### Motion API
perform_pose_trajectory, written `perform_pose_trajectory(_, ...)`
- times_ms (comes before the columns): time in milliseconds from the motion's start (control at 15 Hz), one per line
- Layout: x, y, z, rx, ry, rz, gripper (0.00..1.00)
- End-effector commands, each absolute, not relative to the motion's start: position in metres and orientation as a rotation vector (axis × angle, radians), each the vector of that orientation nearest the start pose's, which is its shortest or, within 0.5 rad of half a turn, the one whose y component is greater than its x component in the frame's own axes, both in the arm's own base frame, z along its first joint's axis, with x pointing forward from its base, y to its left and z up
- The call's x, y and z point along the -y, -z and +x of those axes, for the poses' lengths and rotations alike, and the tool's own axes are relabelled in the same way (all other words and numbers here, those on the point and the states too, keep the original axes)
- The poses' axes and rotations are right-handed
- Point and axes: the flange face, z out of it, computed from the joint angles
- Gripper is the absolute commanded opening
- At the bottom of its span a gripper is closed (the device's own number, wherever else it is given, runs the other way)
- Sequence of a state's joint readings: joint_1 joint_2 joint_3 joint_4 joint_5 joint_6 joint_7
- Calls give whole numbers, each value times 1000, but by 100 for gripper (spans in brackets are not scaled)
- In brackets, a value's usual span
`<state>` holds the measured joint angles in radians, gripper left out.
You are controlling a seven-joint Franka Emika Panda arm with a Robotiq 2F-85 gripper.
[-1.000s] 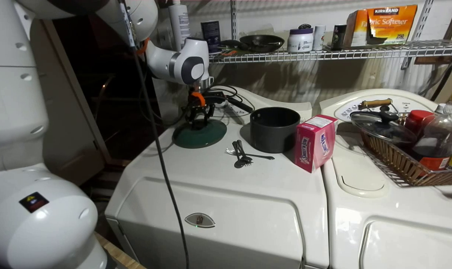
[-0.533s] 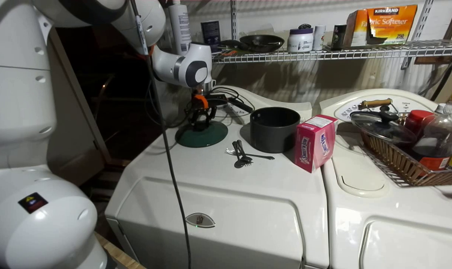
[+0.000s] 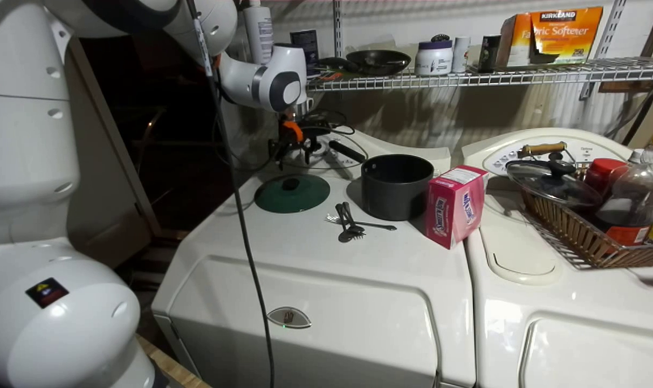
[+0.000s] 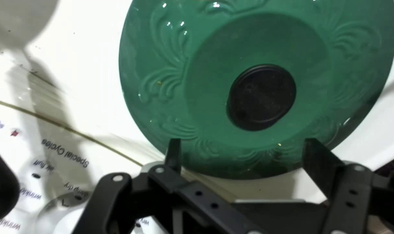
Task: Remove the green lid from the pot and put it on the left washing machine.
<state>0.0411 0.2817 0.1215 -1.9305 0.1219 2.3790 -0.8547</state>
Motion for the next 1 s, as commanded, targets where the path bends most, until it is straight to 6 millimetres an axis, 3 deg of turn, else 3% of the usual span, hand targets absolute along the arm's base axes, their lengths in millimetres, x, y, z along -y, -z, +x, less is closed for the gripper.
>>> perform_pose_trajectory(0, -100, -396, 609, 1269, 212, -2838, 100)
perform_pose_trajectory(200, -95, -417, 582, 1108, -25, -2907, 100)
perform_pose_trajectory(400, -90, -447, 554, 873, -142, -2956, 100)
perform_pose_trajectory(667, -72, -490, 528, 553, -149, -3014, 100)
perform_pose_trajectory(933, -41, -523, 513, 254, -104, -3089, 100)
